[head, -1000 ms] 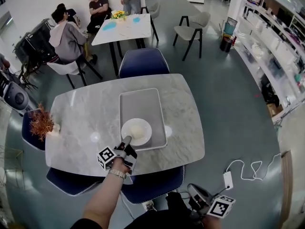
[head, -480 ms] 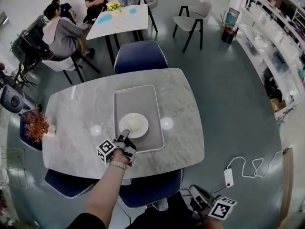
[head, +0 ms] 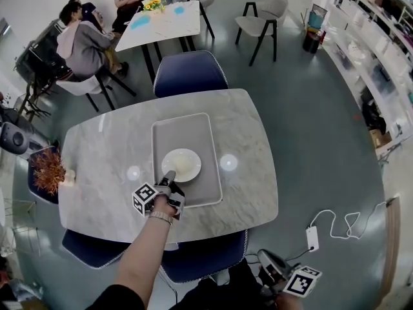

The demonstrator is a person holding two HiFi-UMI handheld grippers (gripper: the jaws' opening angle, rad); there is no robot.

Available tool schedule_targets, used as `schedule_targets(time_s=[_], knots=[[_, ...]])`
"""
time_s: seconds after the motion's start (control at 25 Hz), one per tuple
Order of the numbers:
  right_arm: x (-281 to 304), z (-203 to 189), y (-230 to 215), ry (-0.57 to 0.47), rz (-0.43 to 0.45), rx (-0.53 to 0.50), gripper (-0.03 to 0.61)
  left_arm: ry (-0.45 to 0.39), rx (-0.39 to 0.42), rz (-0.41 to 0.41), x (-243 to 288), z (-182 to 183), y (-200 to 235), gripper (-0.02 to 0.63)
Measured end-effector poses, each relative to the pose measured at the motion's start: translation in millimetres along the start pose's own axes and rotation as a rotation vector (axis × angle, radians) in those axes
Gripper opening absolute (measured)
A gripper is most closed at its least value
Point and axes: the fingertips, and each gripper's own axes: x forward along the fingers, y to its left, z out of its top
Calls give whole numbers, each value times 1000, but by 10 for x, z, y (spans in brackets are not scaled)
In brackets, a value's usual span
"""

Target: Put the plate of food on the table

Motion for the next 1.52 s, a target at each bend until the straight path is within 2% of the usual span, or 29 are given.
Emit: schedule_targets(time_s=[0.28,0.72,0.88,1.08,1.2,1.32,1.44,1.52], knots=[[-2,30,-49,2,-5,7,11,-4,14,90,97,59,131,29],[41,64,-55,12,2,15,11,12,28,129,145,64,143,35],[27,69,-100,14,-4,-6,11,11,26,133,127,46,116,93],[75,42,-112,29,-4,-27,11,11,8,132,72,22,145,121],[76,34,-89,30,10,-5,11,10,0,126,52,30,80,185],[79,38,-48,30,26,27,11,24,1,125,36,14,-2,303],[80,59,-47,40,20,-2,11,29,3,129,0,-6,-32,351],[87,46,-26,47,27,-6,11,41,21,115,3,-9,-89,409]])
